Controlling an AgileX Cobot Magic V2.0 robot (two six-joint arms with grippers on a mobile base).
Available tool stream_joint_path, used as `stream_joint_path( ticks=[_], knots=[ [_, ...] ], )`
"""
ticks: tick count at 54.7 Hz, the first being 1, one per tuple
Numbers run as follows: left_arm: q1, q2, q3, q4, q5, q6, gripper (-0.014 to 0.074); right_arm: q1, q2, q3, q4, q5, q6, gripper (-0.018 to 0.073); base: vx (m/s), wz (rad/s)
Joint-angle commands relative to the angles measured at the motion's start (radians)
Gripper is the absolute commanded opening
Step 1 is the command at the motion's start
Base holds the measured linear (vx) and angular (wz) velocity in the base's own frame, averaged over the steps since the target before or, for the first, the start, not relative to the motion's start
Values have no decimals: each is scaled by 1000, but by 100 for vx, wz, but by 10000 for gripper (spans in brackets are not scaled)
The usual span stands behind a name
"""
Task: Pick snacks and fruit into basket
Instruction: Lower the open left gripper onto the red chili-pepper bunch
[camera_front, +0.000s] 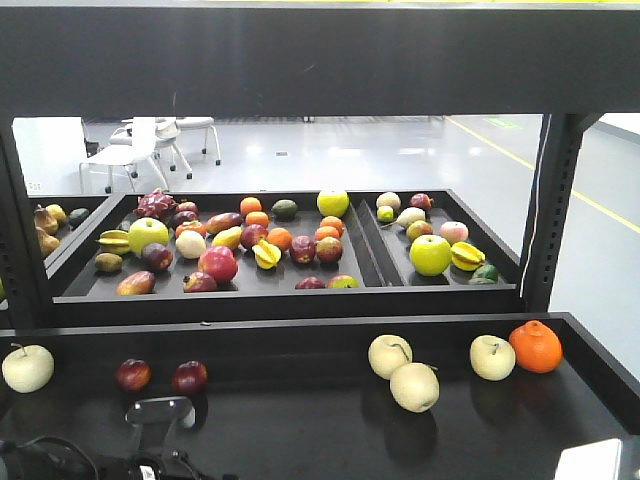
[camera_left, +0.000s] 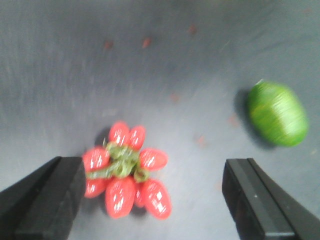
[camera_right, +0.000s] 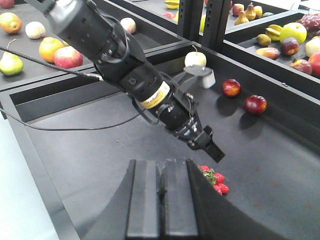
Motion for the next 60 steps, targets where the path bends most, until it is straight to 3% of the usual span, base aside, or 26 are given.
stream_joint_path(
  ticks=[1,60],
  knots=[
    [-1,-25,-27,46,-12,-22,648,-3,-9,-32,20,-18,-5,-8,0,0],
    [-1,139,-81,48,-75,-41,607,-3,-9,-32,20,-22,-4,-8,0,0]
  ],
)
